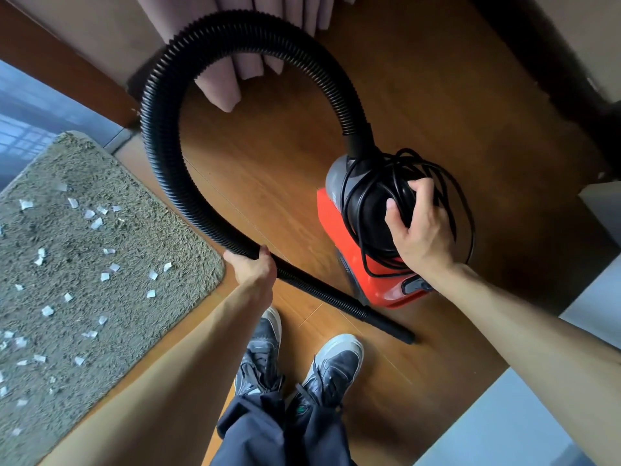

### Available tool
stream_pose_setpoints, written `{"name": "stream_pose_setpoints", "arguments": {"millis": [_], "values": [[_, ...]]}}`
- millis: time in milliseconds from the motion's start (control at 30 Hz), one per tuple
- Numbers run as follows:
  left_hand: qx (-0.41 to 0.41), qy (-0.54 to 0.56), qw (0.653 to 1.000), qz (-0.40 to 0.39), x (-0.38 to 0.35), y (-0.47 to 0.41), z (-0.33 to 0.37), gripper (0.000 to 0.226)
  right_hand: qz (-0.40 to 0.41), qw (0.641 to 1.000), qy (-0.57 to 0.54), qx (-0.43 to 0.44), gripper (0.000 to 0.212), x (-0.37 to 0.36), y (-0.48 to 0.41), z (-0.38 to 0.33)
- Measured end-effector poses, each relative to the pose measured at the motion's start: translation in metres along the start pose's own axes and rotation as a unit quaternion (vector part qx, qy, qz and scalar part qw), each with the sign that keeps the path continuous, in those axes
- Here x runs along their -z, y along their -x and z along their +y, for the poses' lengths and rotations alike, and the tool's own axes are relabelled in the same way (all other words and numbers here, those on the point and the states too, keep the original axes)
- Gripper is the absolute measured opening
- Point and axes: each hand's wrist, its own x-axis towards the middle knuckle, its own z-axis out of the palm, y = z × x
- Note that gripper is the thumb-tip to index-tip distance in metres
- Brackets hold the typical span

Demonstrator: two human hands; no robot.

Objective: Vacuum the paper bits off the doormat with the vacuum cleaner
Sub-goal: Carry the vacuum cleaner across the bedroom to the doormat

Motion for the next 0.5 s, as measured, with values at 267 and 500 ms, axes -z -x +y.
{"name": "stream_pose_setpoints", "arguments": {"millis": [267, 500], "values": [[0.115, -0.251, 0.951, -0.141, 0.040, 0.029, 0.034, 0.052, -0.046, 0.997, 0.036, -0.056, 0.031, 0.010, 0.005, -0.009], [-0.059, -0.545, 0.818, -0.174, 0.069, 0.098, 0.078, 0.041, -0.259, 0.948, 0.044, -0.180, 0.066, 0.059, 0.010, -0.038]]}}
